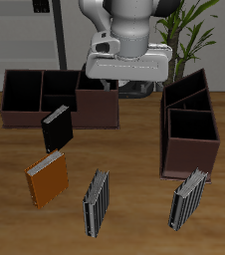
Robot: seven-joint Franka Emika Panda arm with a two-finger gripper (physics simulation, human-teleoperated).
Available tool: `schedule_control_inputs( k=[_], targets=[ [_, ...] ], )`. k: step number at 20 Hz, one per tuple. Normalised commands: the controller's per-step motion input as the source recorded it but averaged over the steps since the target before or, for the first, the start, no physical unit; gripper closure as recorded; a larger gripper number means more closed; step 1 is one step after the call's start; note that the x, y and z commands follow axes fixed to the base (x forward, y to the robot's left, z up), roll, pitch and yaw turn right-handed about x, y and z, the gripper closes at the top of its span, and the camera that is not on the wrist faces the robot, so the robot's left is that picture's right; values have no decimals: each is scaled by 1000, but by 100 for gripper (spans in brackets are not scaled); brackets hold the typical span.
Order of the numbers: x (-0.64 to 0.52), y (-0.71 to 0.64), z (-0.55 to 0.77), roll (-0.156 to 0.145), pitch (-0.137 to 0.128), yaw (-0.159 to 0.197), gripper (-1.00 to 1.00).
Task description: Place the left striped book into the back desk caddy's left compartment
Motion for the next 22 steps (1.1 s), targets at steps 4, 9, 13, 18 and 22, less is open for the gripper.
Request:
schedule_control_inputs(
  k=[4,9,13,18,22],
  targets=[
    [346,362,-4,-18,-6,-13,-100],
    [319,301,-20,-7,2,-43,-100],
    [351,302,-23,-28,-2,-50,-100],
    [171,401,-41,18,-16,-43,-100],
    [243,320,-122,16,1,-55,-100]
  ],
)
